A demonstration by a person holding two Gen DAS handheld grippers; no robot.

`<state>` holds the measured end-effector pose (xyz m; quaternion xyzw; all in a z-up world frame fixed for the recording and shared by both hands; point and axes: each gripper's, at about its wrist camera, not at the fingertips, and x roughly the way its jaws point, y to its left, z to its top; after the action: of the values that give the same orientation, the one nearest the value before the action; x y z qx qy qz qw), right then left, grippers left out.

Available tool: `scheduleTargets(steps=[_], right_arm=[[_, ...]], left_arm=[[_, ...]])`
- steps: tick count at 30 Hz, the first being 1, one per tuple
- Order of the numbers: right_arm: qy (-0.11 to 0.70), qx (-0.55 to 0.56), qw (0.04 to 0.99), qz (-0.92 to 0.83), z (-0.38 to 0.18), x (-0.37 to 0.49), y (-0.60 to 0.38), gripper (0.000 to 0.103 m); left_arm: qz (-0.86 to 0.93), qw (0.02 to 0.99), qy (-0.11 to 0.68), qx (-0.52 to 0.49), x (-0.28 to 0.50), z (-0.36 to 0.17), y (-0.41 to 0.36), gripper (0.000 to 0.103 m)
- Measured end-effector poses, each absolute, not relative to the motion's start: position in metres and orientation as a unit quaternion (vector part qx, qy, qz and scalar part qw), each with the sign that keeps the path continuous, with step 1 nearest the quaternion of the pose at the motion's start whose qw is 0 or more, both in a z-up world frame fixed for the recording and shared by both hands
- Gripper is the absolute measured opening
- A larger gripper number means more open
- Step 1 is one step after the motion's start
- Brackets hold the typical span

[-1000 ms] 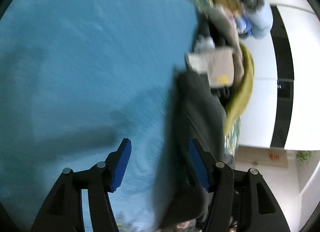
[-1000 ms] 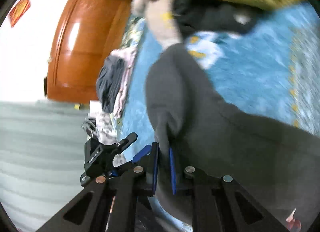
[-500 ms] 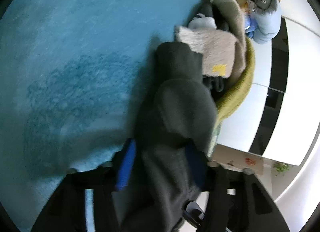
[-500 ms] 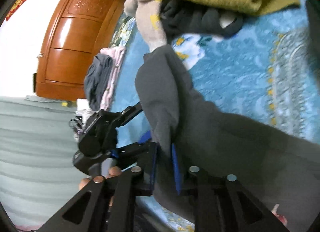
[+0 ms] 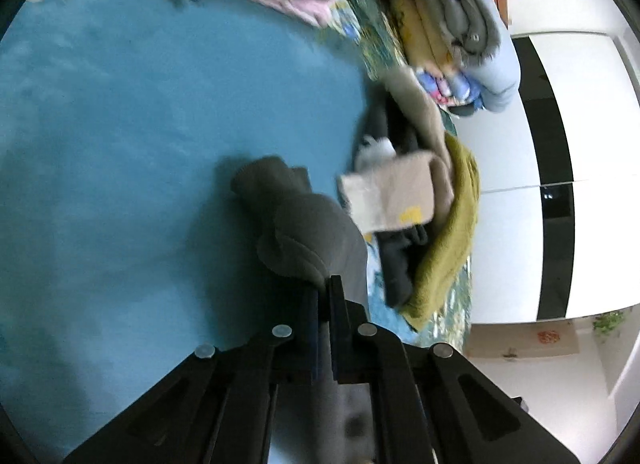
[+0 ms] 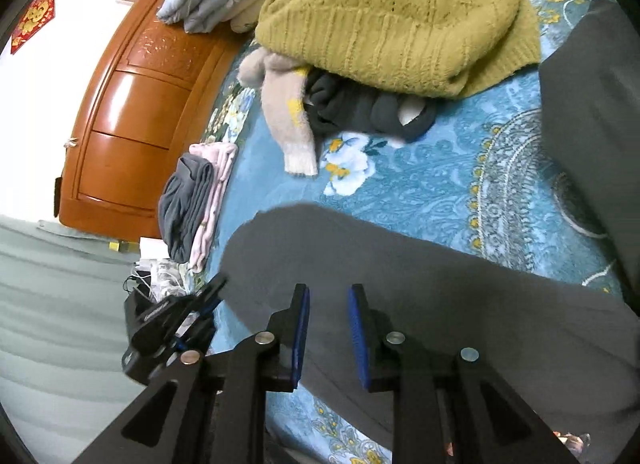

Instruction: Fold clothes

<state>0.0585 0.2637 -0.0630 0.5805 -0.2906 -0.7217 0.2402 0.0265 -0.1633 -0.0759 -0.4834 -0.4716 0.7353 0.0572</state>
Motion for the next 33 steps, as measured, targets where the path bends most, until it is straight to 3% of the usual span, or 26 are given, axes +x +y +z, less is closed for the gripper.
scheduleTargets(steps=[11, 17, 19, 21, 24, 27, 28, 29, 33], right_arm=[[-0.252, 0.556, 0.205, -0.765, -0.018, 0.072, 0.295, 0.023], [-0.215, 0.566, 0.118, -0.787, -0.009, 0.08, 0.35, 0.023], [-0.206, 0.577, 0.092, -0.785, -0.012, 0.083, 0.366, 0.028], [-0.201, 0.585, 0.066, -0.783, -0.015, 0.088, 0.383, 0.049], [-0.216, 0.587, 0.034, -0.779, -0.021, 0.1, 0.414, 0.052], [-0.223, 0.596, 0.028, -0.771, -0.034, 0.104, 0.428, 0.052], [-0.225, 0.597, 0.025, -0.77, -0.039, 0.102, 0.43, 0.052], [-0.228, 0.598, 0.023, -0.768, -0.044, 0.1, 0.432, 0.052], [-0.227, 0.612, 0.02, -0.757, -0.066, 0.087, 0.433, 0.052]], left_arm=[[0.755, -0.052, -0.469, -0.456, 0.08, -0.065, -0.245, 0.004], [0.752, -0.081, -0.475, -0.45, 0.083, -0.078, -0.27, 0.004], [0.756, -0.073, -0.47, -0.45, 0.08, -0.075, -0.267, 0.004], [0.761, -0.065, -0.464, -0.449, 0.078, -0.072, -0.264, 0.004], [0.767, -0.052, -0.456, -0.448, 0.074, -0.067, -0.259, 0.004], [0.773, -0.04, -0.448, -0.447, 0.069, -0.063, -0.254, 0.02], [0.775, -0.036, -0.445, -0.447, 0.068, -0.062, -0.252, 0.034], [0.777, -0.033, -0.442, -0.447, 0.067, -0.06, -0.251, 0.04], [0.786, -0.048, -0.436, -0.436, 0.073, -0.048, -0.258, 0.046]])
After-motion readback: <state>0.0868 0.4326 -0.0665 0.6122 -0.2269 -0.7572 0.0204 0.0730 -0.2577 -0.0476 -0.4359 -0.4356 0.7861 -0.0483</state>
